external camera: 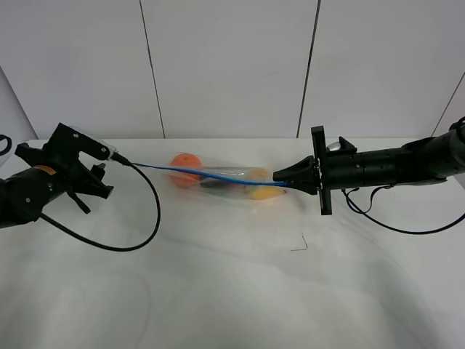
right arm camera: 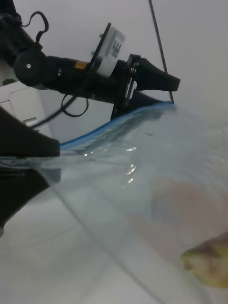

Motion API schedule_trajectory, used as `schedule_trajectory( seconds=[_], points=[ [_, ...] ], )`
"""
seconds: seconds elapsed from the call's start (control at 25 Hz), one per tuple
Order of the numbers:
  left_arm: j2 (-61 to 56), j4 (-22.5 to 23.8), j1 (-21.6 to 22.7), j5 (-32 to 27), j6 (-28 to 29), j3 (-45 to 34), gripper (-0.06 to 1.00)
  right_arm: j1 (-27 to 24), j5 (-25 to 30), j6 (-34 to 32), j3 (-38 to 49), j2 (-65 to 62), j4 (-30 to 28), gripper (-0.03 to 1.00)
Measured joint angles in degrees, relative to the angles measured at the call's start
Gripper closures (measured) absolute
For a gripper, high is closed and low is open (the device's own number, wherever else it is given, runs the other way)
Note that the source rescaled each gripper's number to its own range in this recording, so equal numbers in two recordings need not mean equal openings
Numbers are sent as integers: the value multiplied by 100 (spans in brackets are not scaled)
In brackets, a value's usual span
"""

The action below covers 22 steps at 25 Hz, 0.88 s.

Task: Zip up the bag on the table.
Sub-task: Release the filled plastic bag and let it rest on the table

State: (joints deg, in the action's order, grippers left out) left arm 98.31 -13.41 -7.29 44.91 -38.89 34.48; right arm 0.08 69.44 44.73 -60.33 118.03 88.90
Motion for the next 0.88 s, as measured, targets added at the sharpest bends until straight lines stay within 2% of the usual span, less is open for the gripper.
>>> schedule_trajectory(
  seconds=[0.16,0.32,0.48,0.6,0.72,0.88],
  points=[
    [0,-22,78,-417,880,0,7,0,0,0,0,0,0,97],
    [-121,-161,350,-1598,1570,194,7,0,0,-6,0,0,0,97],
    [-261,-186,723,-3469,1786,773,7,0,-4,-23,0,0,1,97],
    [-267,-186,910,-5324,1875,1385,7,0,-4,-29,0,0,6,97],
    [-267,-146,997,-6917,2151,2015,7,0,-4,-29,0,0,6,97],
    [-267,172,1006,-8192,2798,2694,7,0,-4,-29,0,0,6,97]
  ],
)
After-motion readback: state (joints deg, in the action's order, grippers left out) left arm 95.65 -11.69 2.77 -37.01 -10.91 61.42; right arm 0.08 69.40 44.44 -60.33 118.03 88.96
